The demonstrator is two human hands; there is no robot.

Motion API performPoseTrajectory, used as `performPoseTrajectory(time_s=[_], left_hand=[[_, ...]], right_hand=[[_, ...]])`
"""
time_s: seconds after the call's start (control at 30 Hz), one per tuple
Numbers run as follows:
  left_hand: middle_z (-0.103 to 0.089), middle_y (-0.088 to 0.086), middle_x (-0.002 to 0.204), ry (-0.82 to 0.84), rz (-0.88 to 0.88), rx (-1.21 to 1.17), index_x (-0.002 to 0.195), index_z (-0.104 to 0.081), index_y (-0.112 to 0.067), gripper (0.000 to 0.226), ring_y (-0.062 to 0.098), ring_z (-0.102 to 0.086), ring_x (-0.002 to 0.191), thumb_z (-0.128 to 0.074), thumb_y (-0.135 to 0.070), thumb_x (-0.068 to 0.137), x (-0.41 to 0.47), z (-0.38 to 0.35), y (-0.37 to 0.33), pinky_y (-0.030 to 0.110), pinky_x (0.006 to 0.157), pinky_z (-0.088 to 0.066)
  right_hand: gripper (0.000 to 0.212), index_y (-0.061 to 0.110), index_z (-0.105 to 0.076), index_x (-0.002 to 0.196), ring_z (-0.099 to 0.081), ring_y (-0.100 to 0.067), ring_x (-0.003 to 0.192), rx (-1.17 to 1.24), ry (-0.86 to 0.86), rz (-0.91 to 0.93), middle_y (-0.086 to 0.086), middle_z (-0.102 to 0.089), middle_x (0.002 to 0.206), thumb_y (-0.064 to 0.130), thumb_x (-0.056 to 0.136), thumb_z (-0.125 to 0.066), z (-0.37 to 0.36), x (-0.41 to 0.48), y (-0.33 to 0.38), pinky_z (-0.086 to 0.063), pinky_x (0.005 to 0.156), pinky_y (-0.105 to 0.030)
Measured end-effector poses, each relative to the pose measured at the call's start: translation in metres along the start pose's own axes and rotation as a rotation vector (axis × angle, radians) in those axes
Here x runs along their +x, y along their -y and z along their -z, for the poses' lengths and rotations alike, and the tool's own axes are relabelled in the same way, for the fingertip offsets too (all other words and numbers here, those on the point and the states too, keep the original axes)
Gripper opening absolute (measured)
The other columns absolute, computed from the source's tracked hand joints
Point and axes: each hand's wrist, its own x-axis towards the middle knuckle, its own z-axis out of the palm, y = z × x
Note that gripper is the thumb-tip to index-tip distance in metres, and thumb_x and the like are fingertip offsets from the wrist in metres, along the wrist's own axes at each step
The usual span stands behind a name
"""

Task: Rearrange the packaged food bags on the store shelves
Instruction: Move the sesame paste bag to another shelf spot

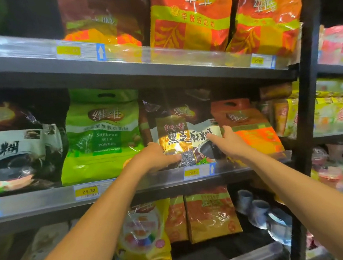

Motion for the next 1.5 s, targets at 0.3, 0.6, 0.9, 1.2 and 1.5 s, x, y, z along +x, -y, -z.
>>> performPoseTrajectory(time_s=[0.3, 0.6, 0.9, 1.2, 1.5], left_hand=[[-0.068, 0.011, 0.096, -0.060, 0.066, -0.236, 0.092, -0.057, -0.013, 0.038, 0.020, -0.056, 0.075, -0.079, -0.044, 0.089, -0.002, -0.004, -0.004, 0.034, 0.069, -0.045], [-0.057, 0.004, 0.097, -0.156, 0.090, -0.462, 0.111, -0.054, -0.010, 0.056, 0.016, -0.051, 0.075, -0.081, -0.052, 0.085, -0.009, 0.011, -0.009, 0.029, 0.059, -0.043], [-0.070, 0.003, 0.092, -0.048, 0.037, -0.945, 0.095, -0.064, -0.009, 0.027, 0.018, -0.066, 0.087, -0.081, -0.029, 0.089, -0.022, 0.029, -0.012, 0.040, 0.088, -0.057], [-0.082, 0.004, 0.105, 0.141, -0.097, -1.117, 0.127, -0.064, -0.018, 0.041, 0.026, -0.077, 0.103, -0.080, -0.024, 0.090, -0.028, 0.018, -0.007, 0.047, 0.096, -0.061], [-0.076, -0.001, 0.115, 0.243, -0.073, -1.145, 0.139, -0.058, -0.009, 0.069, 0.018, -0.066, 0.109, -0.086, -0.034, 0.081, -0.063, 0.013, -0.017, 0.032, 0.088, -0.053]], right_hand=[[0.046, 0.024, -0.047, 0.126, -0.068, -0.024, 0.103, 0.112, 0.059, 0.037, -0.001, -0.067, 0.114, 0.055, 0.093, -0.058, -0.004, 0.018, -0.007, -0.057, 0.093, -0.051], [0.065, 0.001, -0.043, 0.144, -0.053, -0.028, 0.118, 0.120, -0.016, 0.061, -0.017, -0.054, 0.141, 0.048, 0.101, -0.057, 0.008, 0.029, 0.024, -0.038, 0.087, -0.035], [0.034, 0.011, -0.060, 0.112, -0.068, -0.024, 0.097, 0.296, -0.080, 0.021, -0.010, -0.070, 0.111, 0.043, 0.101, -0.058, 0.020, 0.017, 0.044, -0.050, 0.073, -0.034], [0.036, 0.018, -0.059, 0.129, -0.076, -0.016, 0.086, 0.436, -0.131, -0.058, -0.004, -0.075, 0.113, 0.040, 0.101, -0.061, 0.036, -0.036, 0.042, -0.053, 0.048, -0.020], [0.045, 0.022, -0.055, 0.136, -0.073, -0.018, 0.101, 0.438, -0.184, -0.075, 0.001, -0.071, 0.121, 0.046, 0.098, -0.063, 0.055, -0.088, 0.034, -0.064, 0.078, -0.034]])
